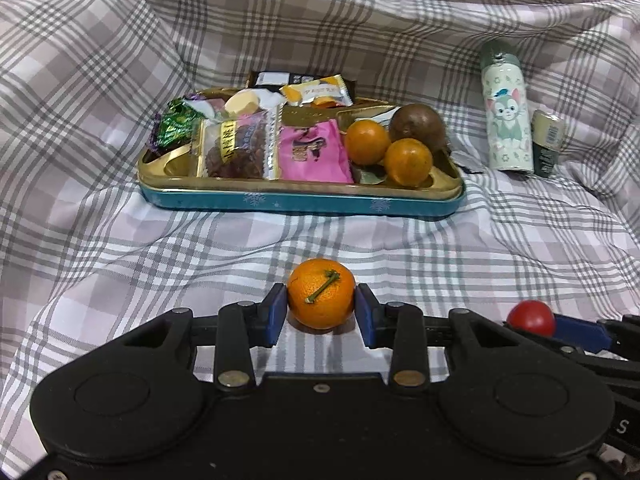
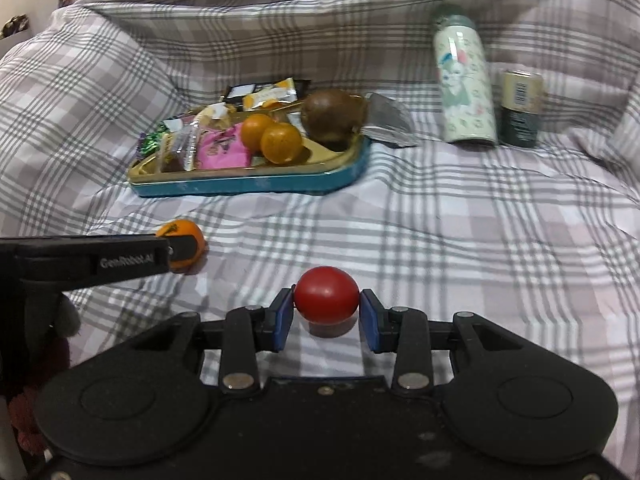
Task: Organize fruits
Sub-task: 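Carry the tangerine and tomato over the steel tray with both tools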
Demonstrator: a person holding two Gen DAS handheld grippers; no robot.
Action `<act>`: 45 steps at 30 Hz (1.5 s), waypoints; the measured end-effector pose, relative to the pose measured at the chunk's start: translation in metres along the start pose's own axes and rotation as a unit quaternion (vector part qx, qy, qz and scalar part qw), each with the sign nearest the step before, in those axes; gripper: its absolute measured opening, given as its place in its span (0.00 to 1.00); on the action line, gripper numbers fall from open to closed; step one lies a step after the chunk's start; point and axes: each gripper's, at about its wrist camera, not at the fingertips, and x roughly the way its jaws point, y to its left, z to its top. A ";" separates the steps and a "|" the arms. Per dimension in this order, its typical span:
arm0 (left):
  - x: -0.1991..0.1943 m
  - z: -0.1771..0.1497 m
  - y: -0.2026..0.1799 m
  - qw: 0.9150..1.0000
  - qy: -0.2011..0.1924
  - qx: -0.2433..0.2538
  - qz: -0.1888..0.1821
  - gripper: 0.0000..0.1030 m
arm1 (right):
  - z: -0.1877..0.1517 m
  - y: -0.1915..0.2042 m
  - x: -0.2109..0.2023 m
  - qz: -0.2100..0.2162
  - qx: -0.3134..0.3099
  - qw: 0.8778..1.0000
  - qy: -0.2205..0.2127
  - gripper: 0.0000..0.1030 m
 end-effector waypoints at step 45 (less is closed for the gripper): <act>-0.185 -0.156 -0.094 0.998 0.041 0.046 -0.025 0.44 | -0.163 -0.012 -0.190 -0.026 0.034 0.998 -0.044 0.37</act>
